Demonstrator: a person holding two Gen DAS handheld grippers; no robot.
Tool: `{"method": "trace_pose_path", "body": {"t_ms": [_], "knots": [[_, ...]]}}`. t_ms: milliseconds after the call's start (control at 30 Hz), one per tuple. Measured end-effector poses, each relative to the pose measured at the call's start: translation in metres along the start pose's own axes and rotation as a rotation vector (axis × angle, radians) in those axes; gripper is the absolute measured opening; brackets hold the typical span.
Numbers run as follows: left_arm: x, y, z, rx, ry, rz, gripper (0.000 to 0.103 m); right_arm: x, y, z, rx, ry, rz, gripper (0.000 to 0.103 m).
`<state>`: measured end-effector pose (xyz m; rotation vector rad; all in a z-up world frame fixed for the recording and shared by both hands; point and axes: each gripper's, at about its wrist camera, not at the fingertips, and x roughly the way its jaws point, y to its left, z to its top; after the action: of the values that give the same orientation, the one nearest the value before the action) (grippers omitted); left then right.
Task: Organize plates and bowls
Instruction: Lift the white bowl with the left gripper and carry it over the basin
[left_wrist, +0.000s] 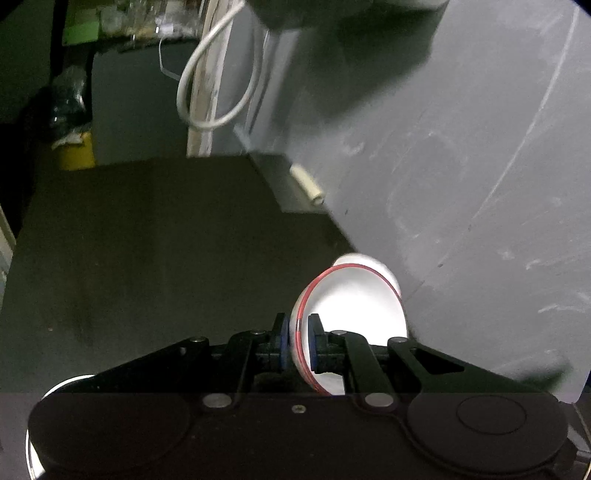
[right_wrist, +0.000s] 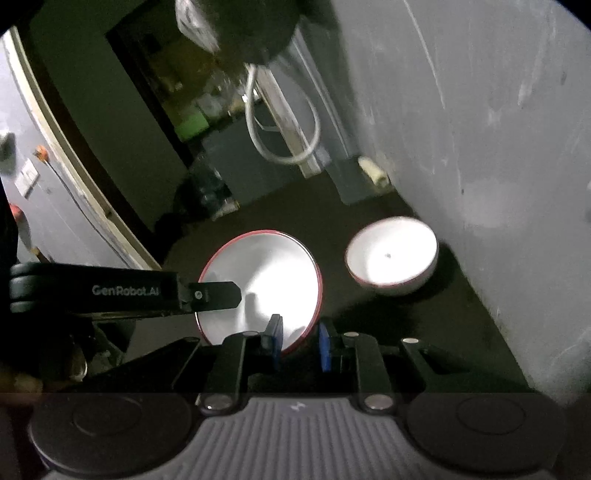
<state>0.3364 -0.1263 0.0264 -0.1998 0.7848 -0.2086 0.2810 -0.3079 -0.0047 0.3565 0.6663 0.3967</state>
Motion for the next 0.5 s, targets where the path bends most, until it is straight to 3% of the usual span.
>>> {"method": "trace_pose_path", "body": {"t_ms": [233, 500], "knots": [[-0.051, 0.002, -0.003, 0.023, -0.110, -0.038, 0.011, -0.035, 0.034, 0.004, -0.062, -0.085, 0.011, 0.023], [-0.113, 0.019, -0.020, -0.021, -0.184, -0.052, 0.011, -0.073, 0.090, -0.004, -0.150, -0.107, 0.017, 0.023]]}}
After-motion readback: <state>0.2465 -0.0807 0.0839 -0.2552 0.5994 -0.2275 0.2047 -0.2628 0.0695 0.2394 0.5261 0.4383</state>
